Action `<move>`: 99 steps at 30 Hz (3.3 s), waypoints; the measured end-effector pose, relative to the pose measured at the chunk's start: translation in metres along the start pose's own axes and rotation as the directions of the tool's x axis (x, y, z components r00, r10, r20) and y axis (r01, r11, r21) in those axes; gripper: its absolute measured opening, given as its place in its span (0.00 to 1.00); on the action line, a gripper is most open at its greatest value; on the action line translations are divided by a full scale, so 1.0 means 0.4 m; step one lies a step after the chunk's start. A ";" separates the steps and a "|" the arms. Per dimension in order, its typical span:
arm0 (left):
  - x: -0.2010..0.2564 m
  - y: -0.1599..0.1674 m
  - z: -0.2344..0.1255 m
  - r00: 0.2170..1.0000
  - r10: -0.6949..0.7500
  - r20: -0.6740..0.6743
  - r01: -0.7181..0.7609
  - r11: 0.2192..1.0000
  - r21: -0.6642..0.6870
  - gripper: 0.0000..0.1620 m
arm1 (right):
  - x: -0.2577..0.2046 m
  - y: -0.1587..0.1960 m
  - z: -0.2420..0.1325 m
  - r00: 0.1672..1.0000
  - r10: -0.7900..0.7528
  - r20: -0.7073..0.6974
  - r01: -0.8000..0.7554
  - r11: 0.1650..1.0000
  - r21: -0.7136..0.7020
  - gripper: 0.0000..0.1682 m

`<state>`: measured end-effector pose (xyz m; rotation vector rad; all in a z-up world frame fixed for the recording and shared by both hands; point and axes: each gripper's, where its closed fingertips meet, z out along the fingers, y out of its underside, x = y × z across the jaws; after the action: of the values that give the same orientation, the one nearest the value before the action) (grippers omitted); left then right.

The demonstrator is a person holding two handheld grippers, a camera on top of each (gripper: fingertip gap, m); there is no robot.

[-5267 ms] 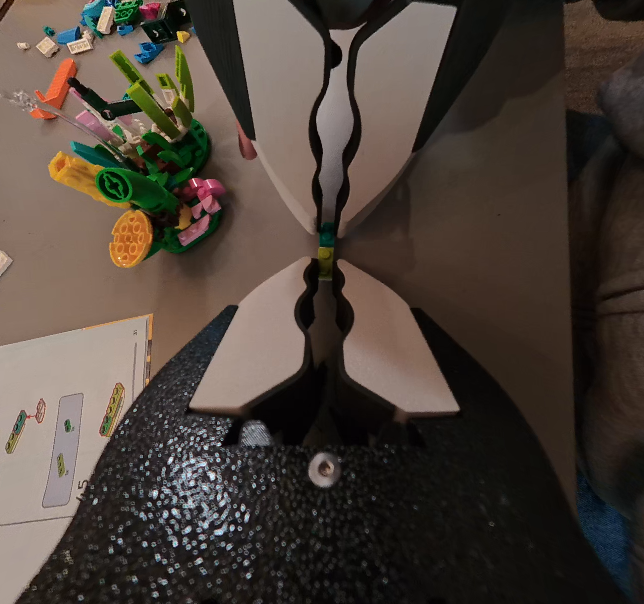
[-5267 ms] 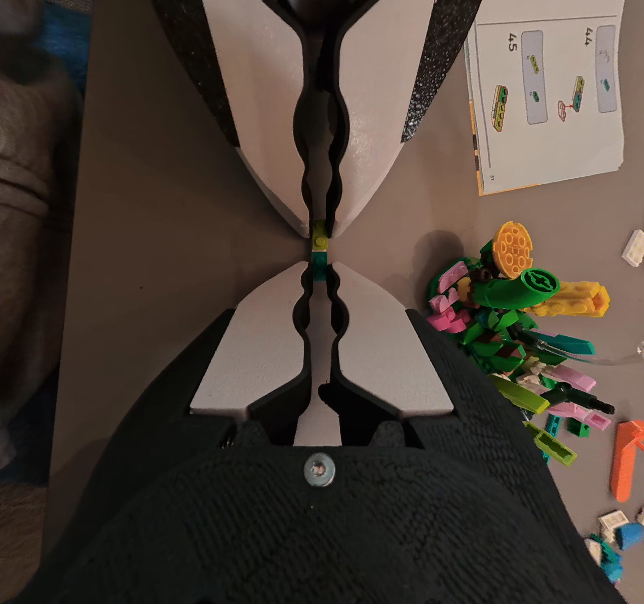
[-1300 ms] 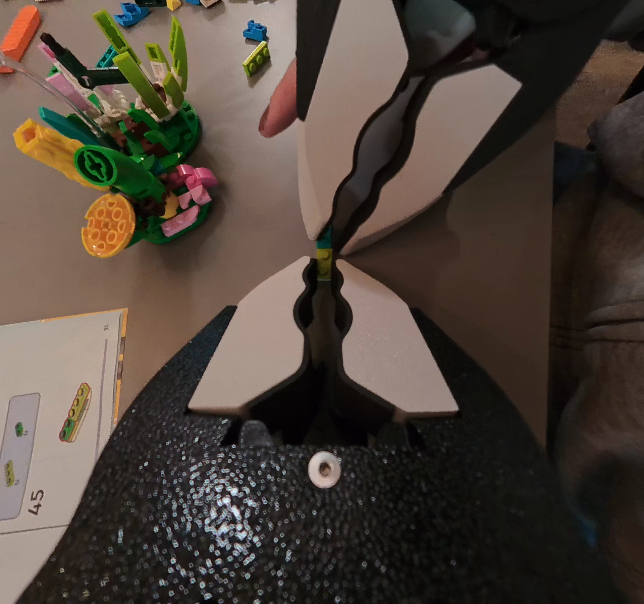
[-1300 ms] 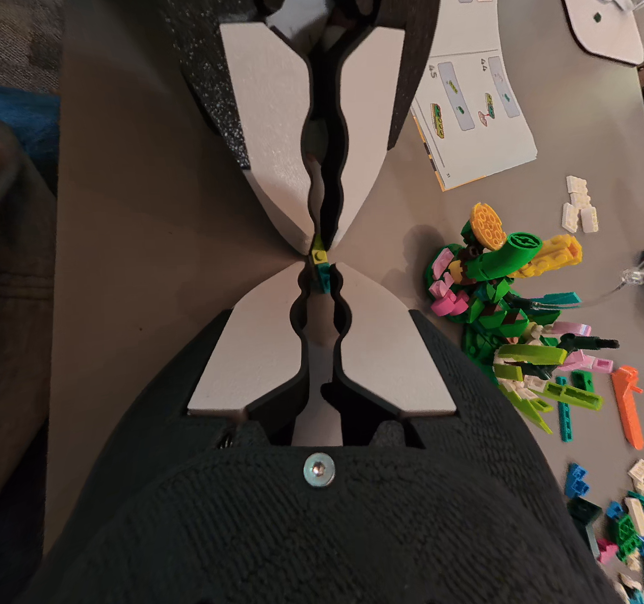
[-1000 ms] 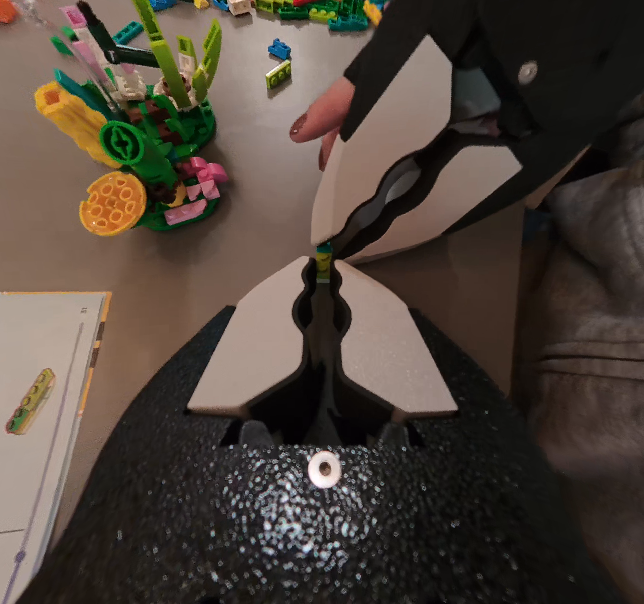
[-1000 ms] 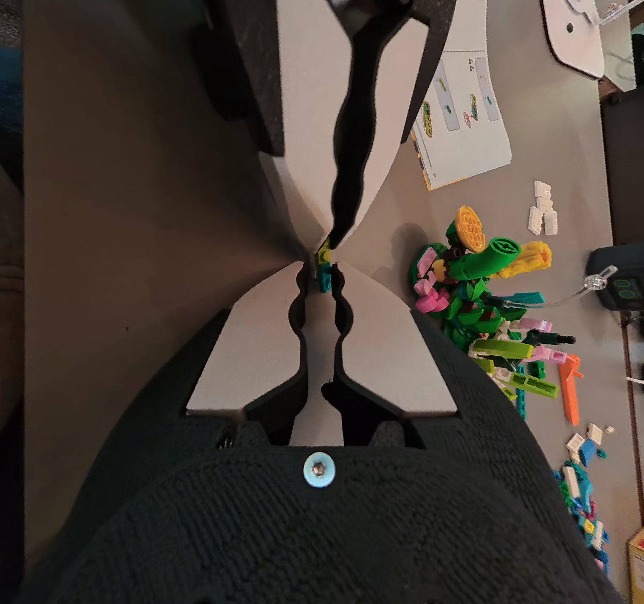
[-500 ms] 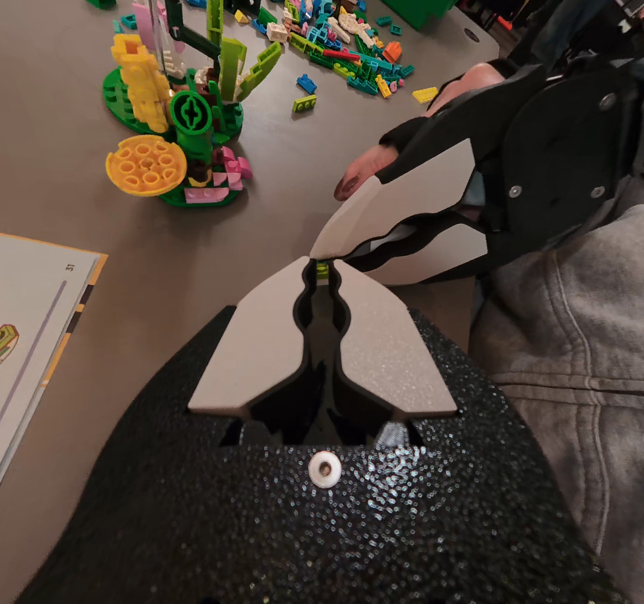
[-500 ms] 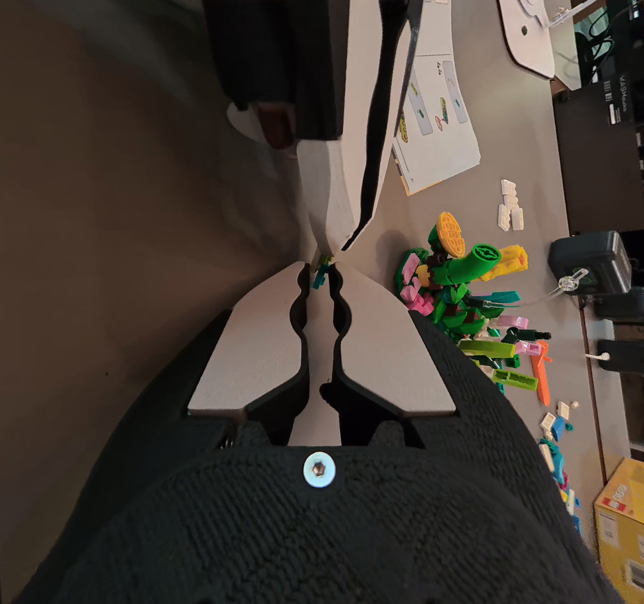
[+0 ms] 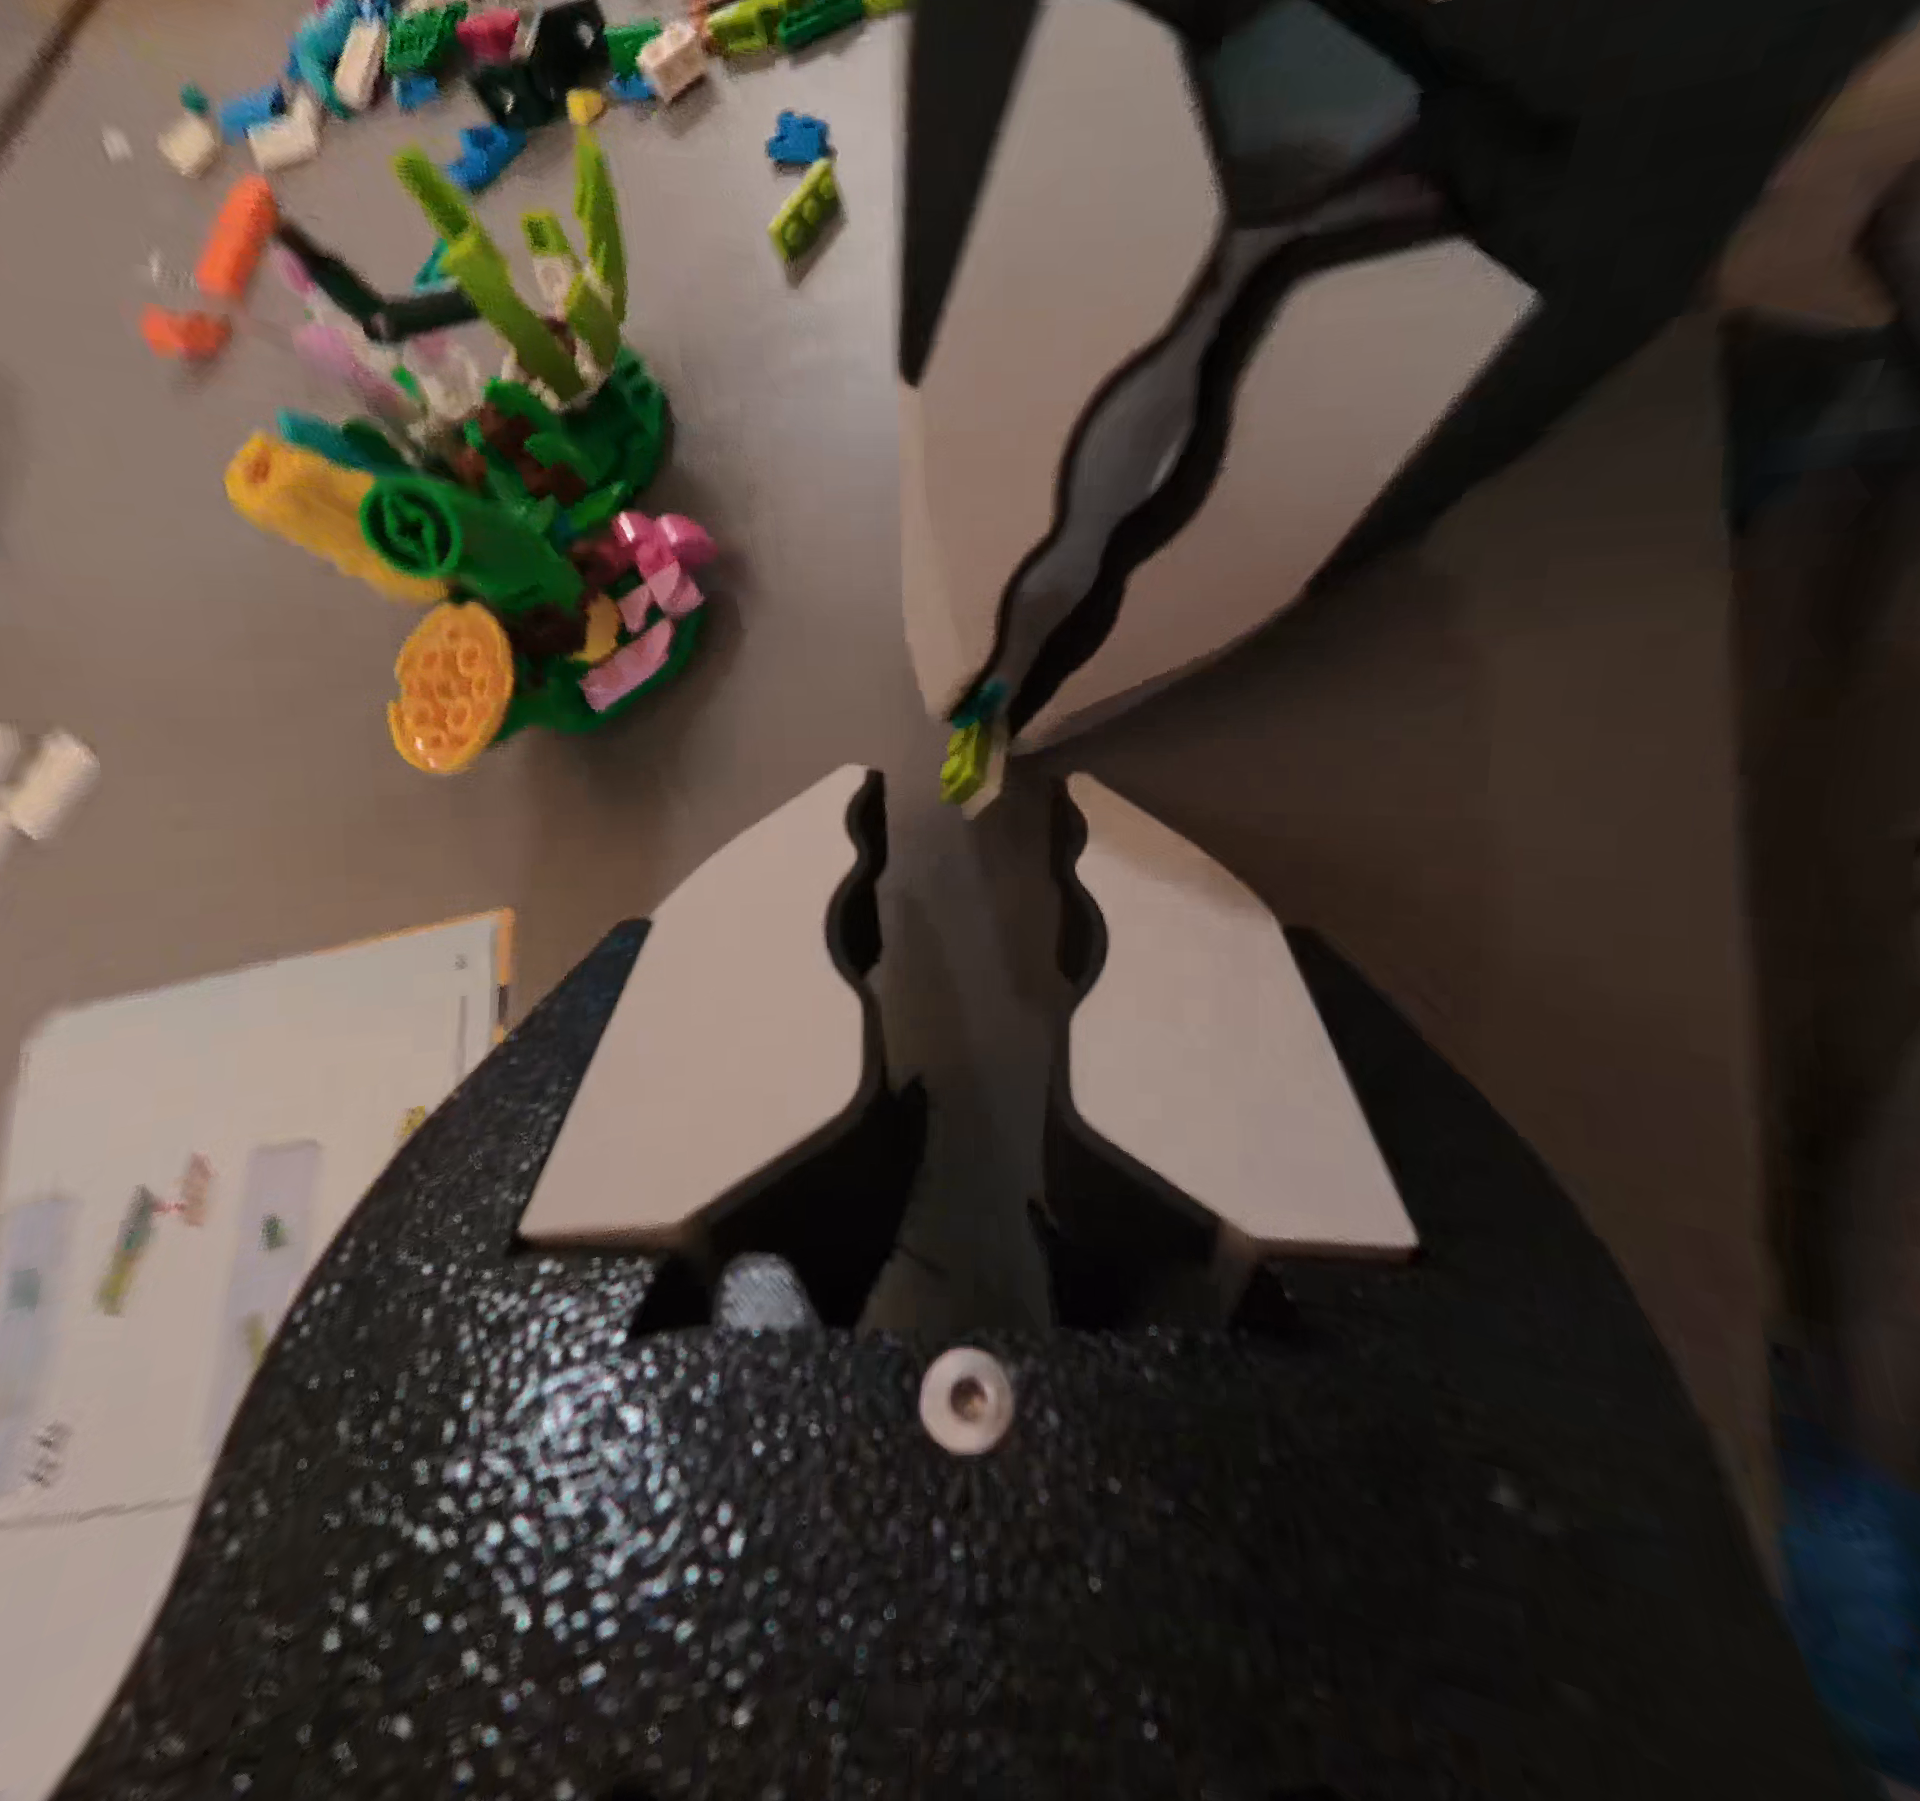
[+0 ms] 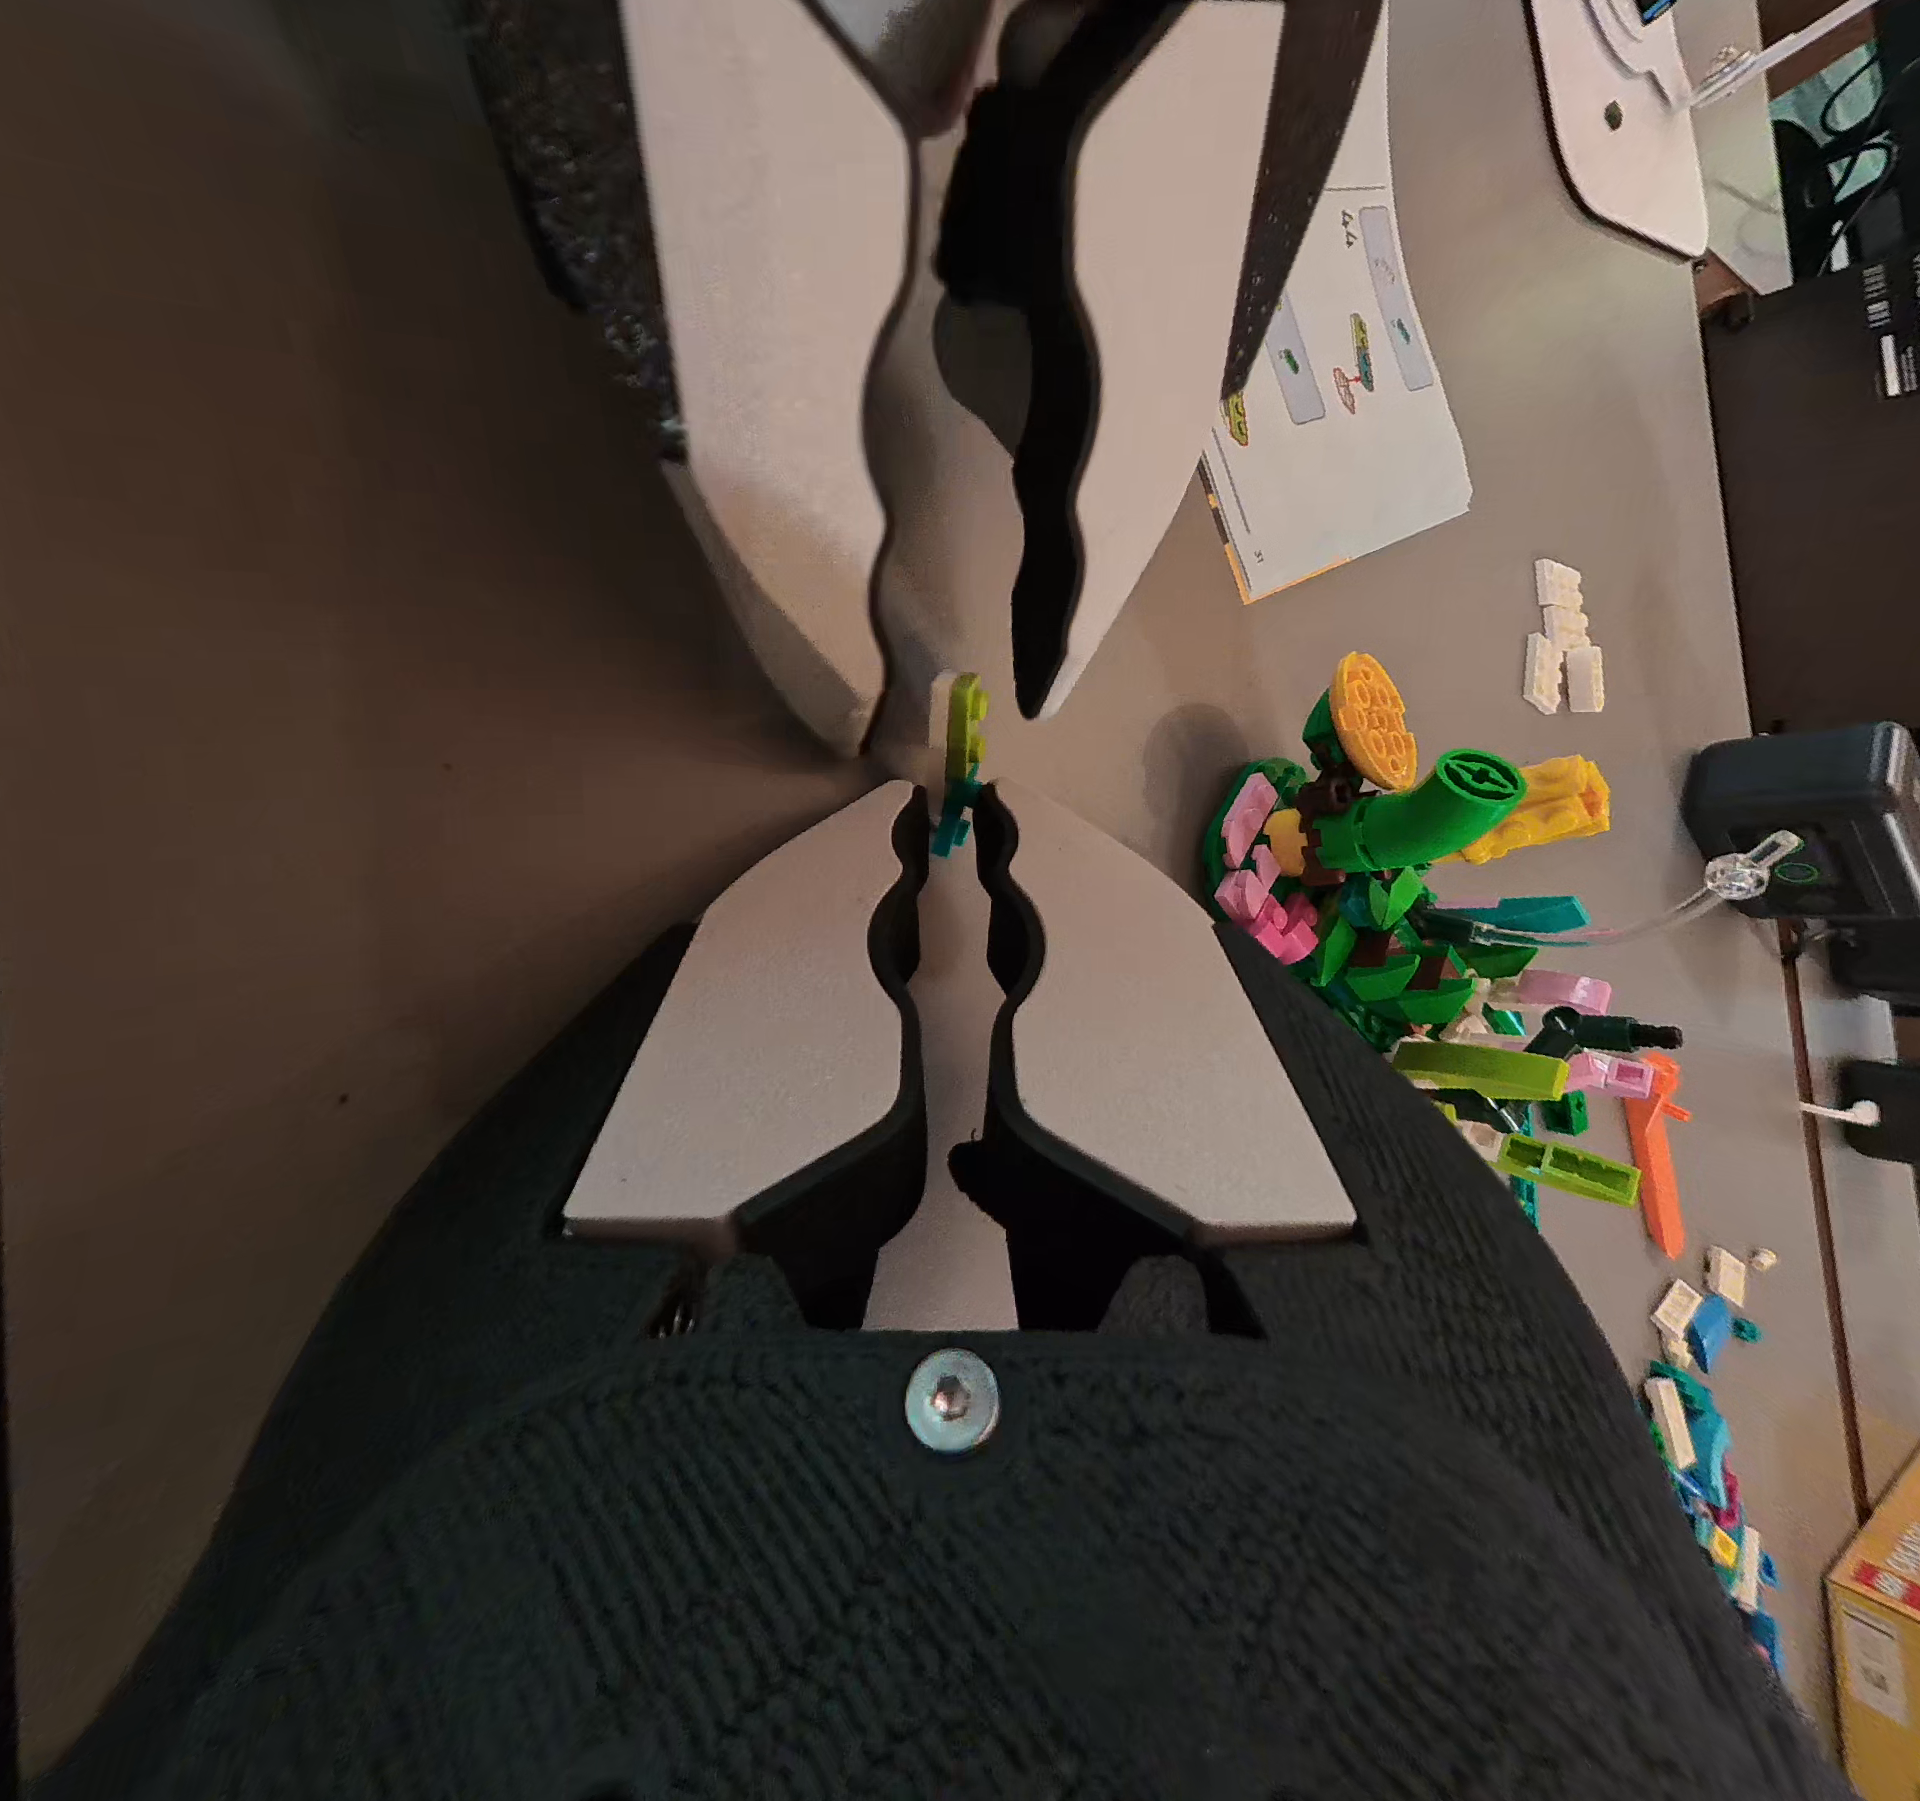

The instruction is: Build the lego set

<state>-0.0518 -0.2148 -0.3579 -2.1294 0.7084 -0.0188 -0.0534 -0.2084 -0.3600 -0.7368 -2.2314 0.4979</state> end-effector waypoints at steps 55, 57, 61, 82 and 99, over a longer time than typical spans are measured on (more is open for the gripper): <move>-0.008 -0.089 -0.045 0.998 0.047 0.043 -0.057 0.962 0.269 0.05 | 0.036 -0.031 -0.039 0.998 -0.059 -0.033 0.064 0.981 0.181 0.05; -0.007 -0.088 -0.044 0.998 0.048 0.042 -0.057 0.962 0.266 0.05 | 0.036 -0.029 -0.040 0.997 -0.067 -0.032 0.071 0.984 0.165 0.05; 0.000 -0.082 -0.034 0.990 0.113 0.085 -0.130 0.963 0.235 0.07 | 0.032 -0.019 -0.038 0.994 -0.107 -0.032 0.110 0.987 0.114 0.04; 0.033 -0.056 -0.010 0.891 0.427 0.153 -0.441 0.895 0.071 0.05 | -0.011 -0.002 -0.024 0.960 -0.281 0.010 0.281 0.960 -0.017 0.04; -0.041 -0.103 -0.046 0.983 -0.176 0.056 0.153 0.946 0.286 0.05 | 0.107 -0.046 -0.058 0.870 -0.335 -0.362 0.374 0.926 0.041 0.04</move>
<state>-0.0505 -0.2014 -0.3120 -1.8988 0.4487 -0.1169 -0.0677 -0.1924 -0.3126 -0.3104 -1.9246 0.2771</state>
